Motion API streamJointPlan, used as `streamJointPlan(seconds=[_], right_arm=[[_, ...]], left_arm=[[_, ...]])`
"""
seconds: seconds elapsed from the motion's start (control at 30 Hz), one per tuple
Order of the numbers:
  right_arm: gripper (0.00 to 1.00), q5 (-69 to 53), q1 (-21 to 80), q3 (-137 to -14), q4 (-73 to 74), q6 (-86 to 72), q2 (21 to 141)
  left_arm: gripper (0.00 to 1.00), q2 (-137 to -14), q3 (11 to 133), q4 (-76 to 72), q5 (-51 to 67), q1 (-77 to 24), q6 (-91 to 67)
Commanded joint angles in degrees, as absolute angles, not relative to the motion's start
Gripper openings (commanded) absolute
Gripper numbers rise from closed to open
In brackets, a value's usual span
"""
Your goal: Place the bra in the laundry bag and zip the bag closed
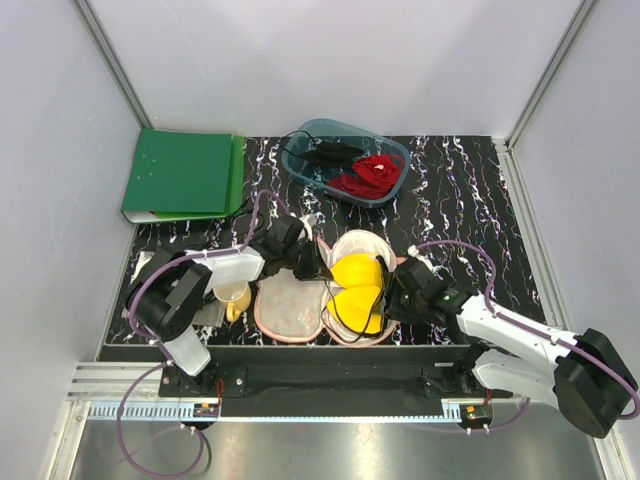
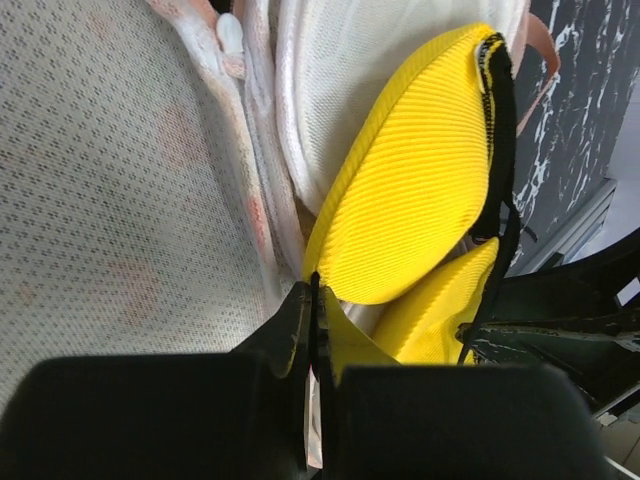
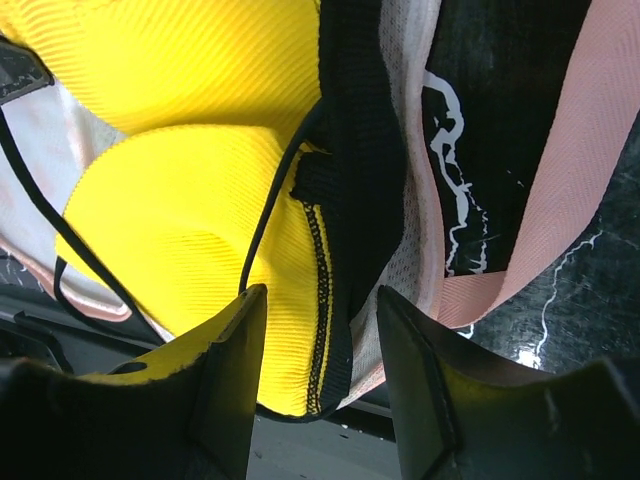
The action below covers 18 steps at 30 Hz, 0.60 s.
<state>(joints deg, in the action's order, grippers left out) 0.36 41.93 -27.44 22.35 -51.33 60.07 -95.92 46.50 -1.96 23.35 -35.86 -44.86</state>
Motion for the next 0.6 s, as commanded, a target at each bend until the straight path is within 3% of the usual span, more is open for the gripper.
streamJointPlan(seconds=[0.0, 0.57], right_arm=[[0.56, 0.3, 41.6, -28.7, 20.0, -51.0, 58.3], [0.56, 1.2, 40.9, -30.3, 19.7, -51.2, 59.3]], left_arm=[[0.0, -91.5, 49.5, -5.2, 24.3, -35.8, -42.5], [0.0, -92.1, 49.7, -10.0, 18.5, -33.1, -42.4]])
